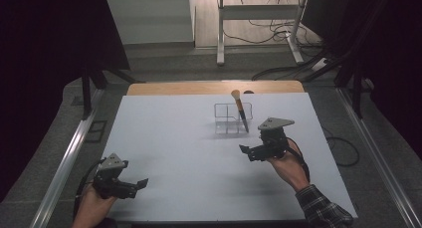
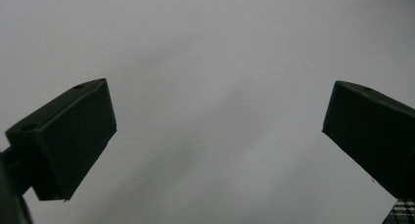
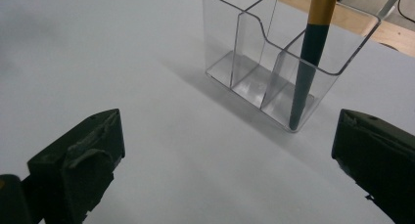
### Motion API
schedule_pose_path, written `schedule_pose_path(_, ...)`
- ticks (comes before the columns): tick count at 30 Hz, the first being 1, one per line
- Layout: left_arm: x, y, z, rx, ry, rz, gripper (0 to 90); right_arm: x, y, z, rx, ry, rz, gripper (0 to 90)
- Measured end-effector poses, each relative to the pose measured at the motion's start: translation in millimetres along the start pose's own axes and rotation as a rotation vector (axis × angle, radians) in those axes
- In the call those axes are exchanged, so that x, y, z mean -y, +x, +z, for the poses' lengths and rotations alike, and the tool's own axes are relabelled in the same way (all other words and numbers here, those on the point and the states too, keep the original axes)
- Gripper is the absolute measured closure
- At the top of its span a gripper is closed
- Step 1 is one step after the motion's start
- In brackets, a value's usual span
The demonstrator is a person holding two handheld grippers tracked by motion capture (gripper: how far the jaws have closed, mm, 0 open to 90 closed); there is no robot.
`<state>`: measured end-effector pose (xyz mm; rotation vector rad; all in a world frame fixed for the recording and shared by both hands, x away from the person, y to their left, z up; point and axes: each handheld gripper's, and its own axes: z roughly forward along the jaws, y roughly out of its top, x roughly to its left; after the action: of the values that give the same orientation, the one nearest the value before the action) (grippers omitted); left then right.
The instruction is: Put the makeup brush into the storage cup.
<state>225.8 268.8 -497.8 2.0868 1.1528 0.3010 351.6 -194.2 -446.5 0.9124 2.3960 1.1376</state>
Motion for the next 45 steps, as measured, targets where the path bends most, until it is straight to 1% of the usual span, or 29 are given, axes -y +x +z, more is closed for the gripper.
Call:
schedule_pose_path(10, 1.7, -0.1, -1.7, -0.004, -0.005, -0.005, 0.0, 3.9, -0.3, -3.7, -0.002, 0.007, 0.008, 0.0)
schedule_pose_path(14, 1.8, -0.2, -1.9, -0.005, -0.005, -0.005, 0.0, 4.5, 0.5, -7.0, 0.004, 0.004, 0.002, 0.0)
schedule_pose_path(22, 1.5, -0.4, -1.6, -0.005, -0.006, -0.002, 0.0, 8.8, 1.4, -12.4, 0.011, 0.017, 0.000, 0.0)
schedule_pose_path(34, 1.5, -0.5, -1.5, -0.005, -0.005, -0.002, 0.0, 18.1, 1.3, -20.6, 0.008, 0.023, 0.028, 0.0)
schedule_pose_path(45, 1.5, -0.5, -1.5, -0.005, -0.006, -0.003, 0.0, 26.3, 2.7, -25.2, 0.014, 0.047, 0.017, 0.0)
